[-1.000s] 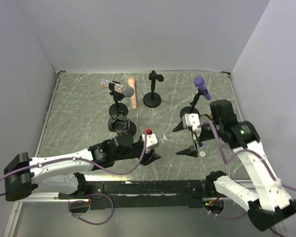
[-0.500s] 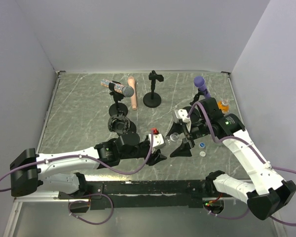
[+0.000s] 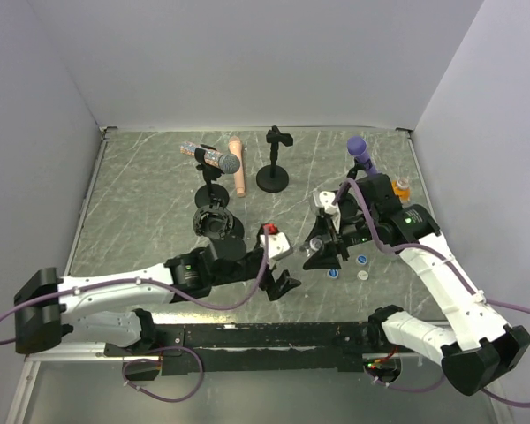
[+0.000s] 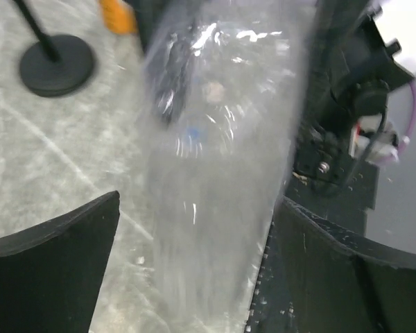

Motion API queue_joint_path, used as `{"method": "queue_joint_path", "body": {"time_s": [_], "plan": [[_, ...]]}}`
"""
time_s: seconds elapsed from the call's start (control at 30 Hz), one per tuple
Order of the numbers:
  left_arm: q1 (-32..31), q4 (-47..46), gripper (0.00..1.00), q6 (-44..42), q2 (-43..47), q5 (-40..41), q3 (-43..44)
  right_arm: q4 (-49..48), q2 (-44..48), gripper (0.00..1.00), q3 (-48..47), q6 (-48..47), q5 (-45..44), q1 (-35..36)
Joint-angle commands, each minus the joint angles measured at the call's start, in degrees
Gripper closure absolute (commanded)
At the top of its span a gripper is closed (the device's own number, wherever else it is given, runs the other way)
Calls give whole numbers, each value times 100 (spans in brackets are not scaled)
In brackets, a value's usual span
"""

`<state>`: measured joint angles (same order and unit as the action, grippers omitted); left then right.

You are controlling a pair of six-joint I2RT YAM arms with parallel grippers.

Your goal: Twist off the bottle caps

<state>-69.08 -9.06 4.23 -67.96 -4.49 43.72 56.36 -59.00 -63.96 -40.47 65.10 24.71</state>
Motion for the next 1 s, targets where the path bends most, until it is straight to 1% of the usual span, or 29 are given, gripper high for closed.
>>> {"method": "queue_joint_path", "body": {"time_s": [0.0,0.1,0.17,0.27,0.33,0.43,0.6,0.77,0.97], "plan": [[26,-141,3,78,757,684,-127,76,179,59,-80,145,-471,-439],[26,272,3,43,1196,1011,-180,314,179,59,-160,75,-857,-1010],[26,658,3,87,1469,1248,-180,262,257,59,-99,109,-1506,-1606],[35,897,3,280,1812,1556,-163,-158,415,58,269,144,-2595,-2345],[44,1125,3,324,1979,1662,-180,-449,451,57,454,74,-2958,-2882],[44,1100,3,377,2129,1741,-241,-827,285,57,578,100,-3354,-3357],[44,1099,3,412,2156,1732,-242,-1364,-93,57,578,285,-3531,-3675],[44,1099,3,421,2173,1715,-268,-1531,-524,56,508,461,-3452,-3684],[44,1108,3,465,2235,1697,-329,-1759,-744,54,709,566,-3443,-3701]]}}
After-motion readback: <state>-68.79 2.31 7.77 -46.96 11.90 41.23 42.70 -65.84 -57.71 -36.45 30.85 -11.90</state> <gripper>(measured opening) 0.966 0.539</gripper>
